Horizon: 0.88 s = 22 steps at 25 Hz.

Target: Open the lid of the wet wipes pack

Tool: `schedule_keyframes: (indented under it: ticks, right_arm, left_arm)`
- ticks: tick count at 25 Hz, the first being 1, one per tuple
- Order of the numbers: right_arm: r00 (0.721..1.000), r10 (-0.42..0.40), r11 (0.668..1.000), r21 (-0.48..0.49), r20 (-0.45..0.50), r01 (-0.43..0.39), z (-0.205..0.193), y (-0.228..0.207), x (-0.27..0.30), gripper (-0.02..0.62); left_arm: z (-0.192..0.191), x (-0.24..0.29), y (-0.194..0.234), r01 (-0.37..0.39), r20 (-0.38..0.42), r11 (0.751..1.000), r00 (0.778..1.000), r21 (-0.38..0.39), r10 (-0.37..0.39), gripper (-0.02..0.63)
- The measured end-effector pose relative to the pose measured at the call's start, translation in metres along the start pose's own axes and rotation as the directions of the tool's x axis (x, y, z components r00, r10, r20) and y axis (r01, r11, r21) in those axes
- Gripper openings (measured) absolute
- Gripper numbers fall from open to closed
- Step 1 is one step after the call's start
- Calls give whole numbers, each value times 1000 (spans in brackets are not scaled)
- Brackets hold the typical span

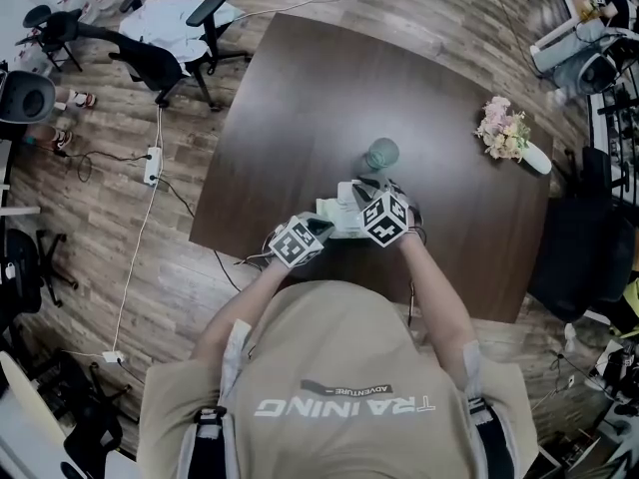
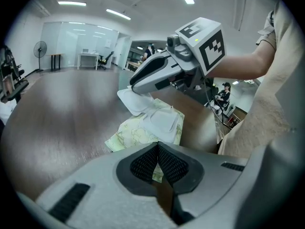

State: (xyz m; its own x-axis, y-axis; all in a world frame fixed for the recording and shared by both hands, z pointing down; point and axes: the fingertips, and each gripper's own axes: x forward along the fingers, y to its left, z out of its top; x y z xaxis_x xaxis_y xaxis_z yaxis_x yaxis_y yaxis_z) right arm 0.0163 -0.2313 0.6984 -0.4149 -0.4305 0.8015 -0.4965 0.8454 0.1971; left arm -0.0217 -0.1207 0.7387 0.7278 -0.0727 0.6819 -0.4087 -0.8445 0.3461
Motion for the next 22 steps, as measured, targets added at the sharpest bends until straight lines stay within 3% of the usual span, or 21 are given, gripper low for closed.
schedule_keyframes:
  ticks: [6, 9, 22]
  right_arm:
    - [1000, 15, 999, 43, -11, -14, -5, -3, 13, 49]
    - [1000, 10, 1000, 26, -12, -9, -8, -2, 15, 20]
    - [998, 30, 999, 44, -52, -28, -28, 5, 22, 20]
  left_arm:
    - [-3, -1, 2, 37, -28, 999, 999, -7, -37, 9]
    - [-3, -1, 1, 50, -36, 999, 998, -16, -51, 9]
    - [-3, 2, 0, 59, -59, 998, 996, -7, -59, 9]
